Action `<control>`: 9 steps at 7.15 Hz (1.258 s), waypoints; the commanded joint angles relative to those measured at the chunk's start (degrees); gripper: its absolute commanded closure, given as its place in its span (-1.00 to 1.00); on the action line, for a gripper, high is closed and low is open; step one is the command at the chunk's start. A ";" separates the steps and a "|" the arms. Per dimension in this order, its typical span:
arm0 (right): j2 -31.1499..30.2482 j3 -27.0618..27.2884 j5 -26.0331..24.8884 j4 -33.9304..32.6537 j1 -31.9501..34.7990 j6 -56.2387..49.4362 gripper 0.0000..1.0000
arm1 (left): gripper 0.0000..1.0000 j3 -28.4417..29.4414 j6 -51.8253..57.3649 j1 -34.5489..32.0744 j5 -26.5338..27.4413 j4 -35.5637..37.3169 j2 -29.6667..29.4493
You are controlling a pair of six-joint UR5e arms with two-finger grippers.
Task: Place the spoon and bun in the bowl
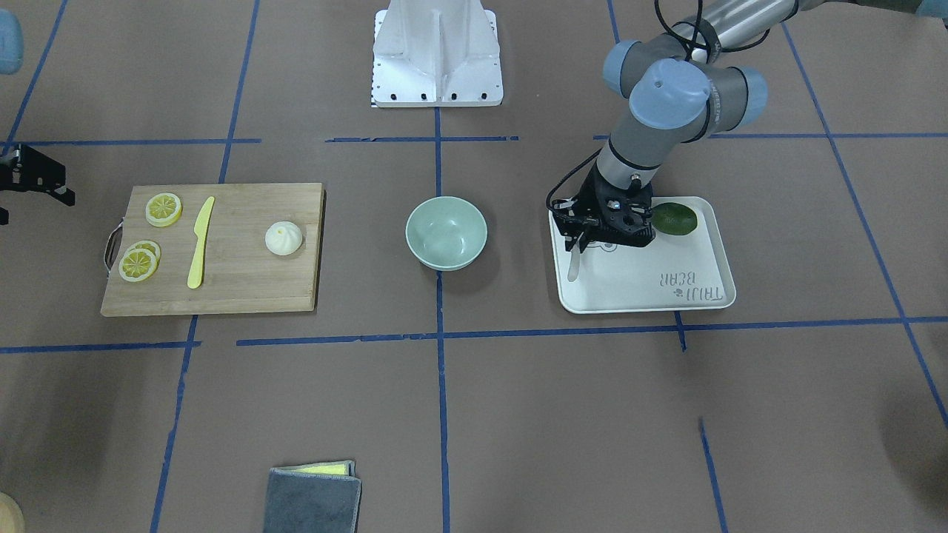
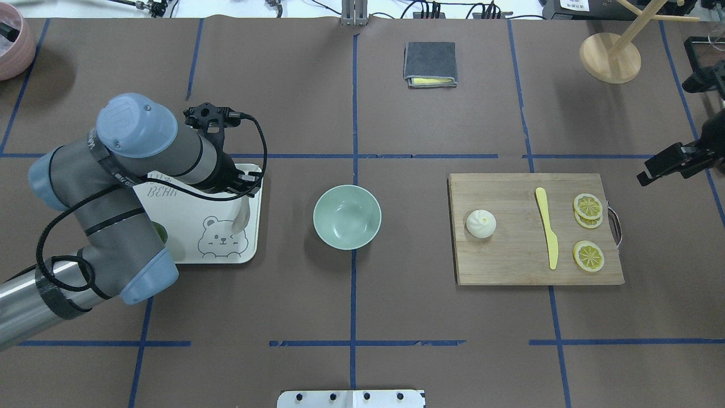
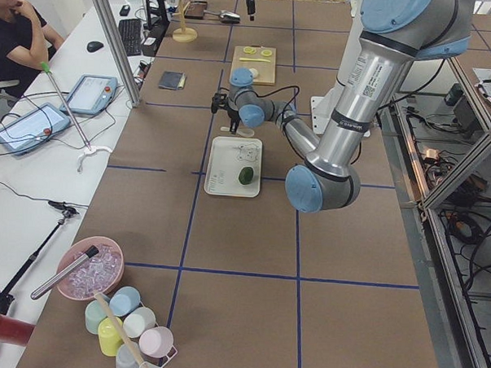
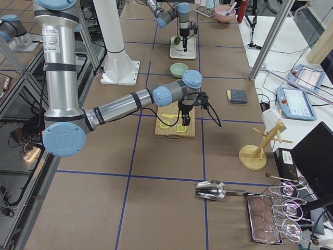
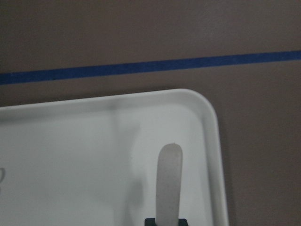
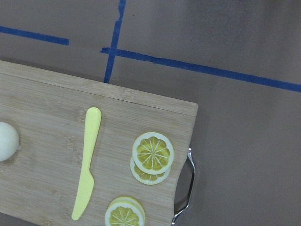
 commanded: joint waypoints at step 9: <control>7.89 0.11 -14.68 18.77 -25.46 42.96 -1.00 | 0.71 11.35 -10.14 7.15 7.34 -6.13 -14.66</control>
